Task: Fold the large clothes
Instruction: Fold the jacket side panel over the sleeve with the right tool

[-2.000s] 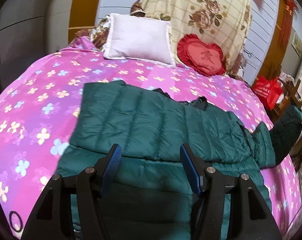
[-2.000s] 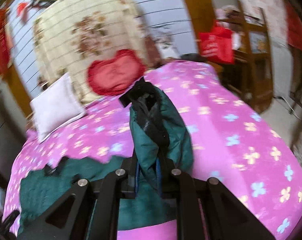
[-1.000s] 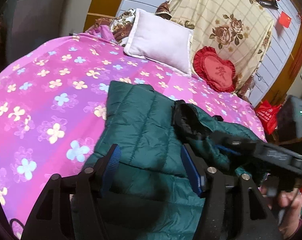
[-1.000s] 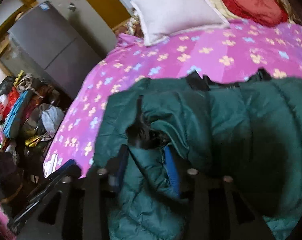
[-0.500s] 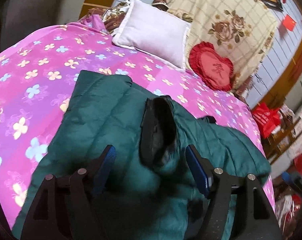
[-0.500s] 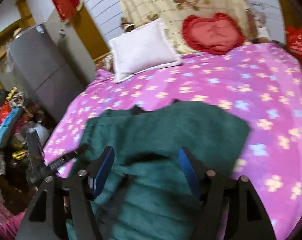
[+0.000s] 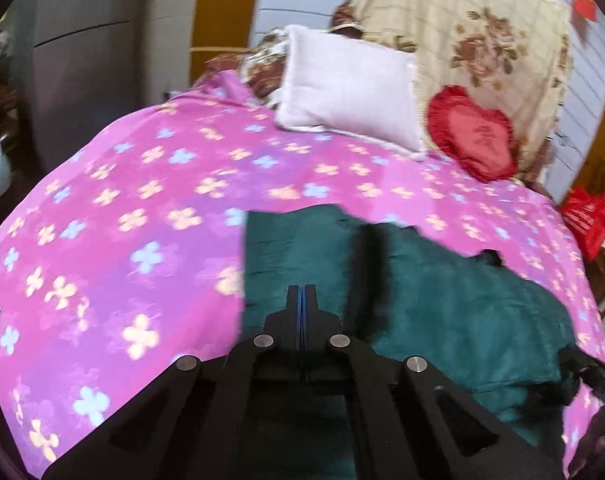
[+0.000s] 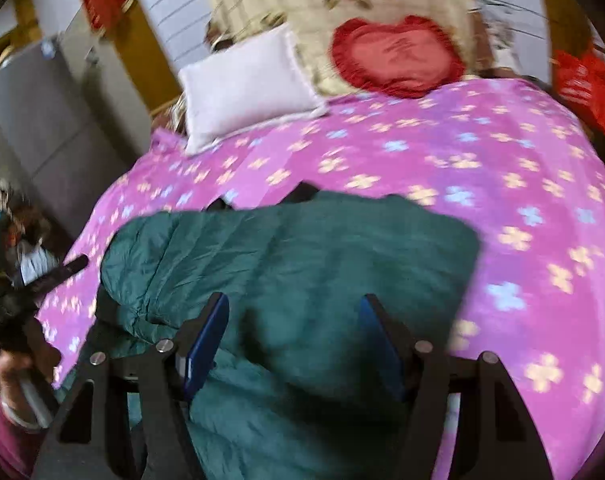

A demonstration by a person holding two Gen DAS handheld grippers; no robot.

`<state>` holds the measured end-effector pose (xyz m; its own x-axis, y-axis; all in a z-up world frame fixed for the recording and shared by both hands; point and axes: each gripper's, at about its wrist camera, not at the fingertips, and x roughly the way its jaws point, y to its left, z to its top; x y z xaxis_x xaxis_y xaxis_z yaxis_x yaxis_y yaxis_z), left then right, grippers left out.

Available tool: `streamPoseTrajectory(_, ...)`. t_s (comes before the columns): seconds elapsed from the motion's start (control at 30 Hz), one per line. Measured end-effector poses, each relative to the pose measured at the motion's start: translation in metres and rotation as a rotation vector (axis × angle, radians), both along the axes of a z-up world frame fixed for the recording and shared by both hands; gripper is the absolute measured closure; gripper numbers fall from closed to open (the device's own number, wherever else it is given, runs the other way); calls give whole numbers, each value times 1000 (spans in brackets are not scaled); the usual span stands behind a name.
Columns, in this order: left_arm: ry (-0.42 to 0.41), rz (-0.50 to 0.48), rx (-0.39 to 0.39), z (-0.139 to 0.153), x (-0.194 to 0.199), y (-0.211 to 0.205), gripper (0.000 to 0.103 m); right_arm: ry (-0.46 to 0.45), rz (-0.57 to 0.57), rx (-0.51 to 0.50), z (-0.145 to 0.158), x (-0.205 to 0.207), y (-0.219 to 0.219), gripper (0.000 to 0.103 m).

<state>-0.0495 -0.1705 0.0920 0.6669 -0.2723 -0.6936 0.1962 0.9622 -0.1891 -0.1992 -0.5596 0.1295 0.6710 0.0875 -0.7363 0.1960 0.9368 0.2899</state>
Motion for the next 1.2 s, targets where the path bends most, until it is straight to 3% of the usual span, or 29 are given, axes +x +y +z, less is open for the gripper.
streamPoseTrajectory(0.1,72,19,-58,-17,8,14,103,77,22,-5,-34,35,25,31)
streamPoseTrajectory(0.17,109,15,-145,-17,12,21,103,110,24,-56,-51,49,39,30)
streamPoseTrajectory(0.2,105,0,-185,-15,12,22,97,110,27,-83,-52,51,44,30)
streamPoseTrajectory(0.23,92,-16,-216,-11,11,23,84,113,35,-104,-50,51,48,30)
streamPoseTrajectory(0.27,77,-26,-239,-8,10,22,57,115,46,-104,-46,50,49,30)
streamPoseTrajectory(0.3,51,-33,-276,-4,7,21,44,113,53,-98,-43,47,50,31)
streamPoseTrajectory(0.37,29,-42,-316,-1,5,17,42,105,57,-79,-34,38,46,30)
streamPoseTrajectory(0.5,106,-104,-246,-17,19,-19,42,58,19,-59,-14,14,25,30)
streamPoseTrajectory(0.53,121,-109,-234,-22,22,-24,46,47,4,-63,-10,10,18,29)
streamPoseTrajectory(0.6,147,-121,-226,-33,23,-31,93,29,-31,-75,-3,2,3,26)
streamPoseTrajectory(0.67,141,-140,-213,-33,21,-33,101,13,-78,-88,6,-7,-13,26)
streamPoseTrajectory(0.83,14,-118,-82,-5,-4,-25,103,-24,-183,-63,13,-17,-47,26)
streamPoseTrajectory(0.93,19,-93,-35,-7,-11,-16,103,-10,-152,-66,0,-2,-40,26)
streamPoseTrajectory(1.03,65,-87,-46,-22,-2,-12,103,27,-104,-91,-24,26,-20,26)
streamPoseTrajectory(1.1,90,-83,-66,-26,2,-13,96,64,-87,-141,-42,46,-8,24)
streamPoseTrajectory(1.2,53,-77,-49,-18,0,-15,85,107,-64,-262,-60,71,4,21)
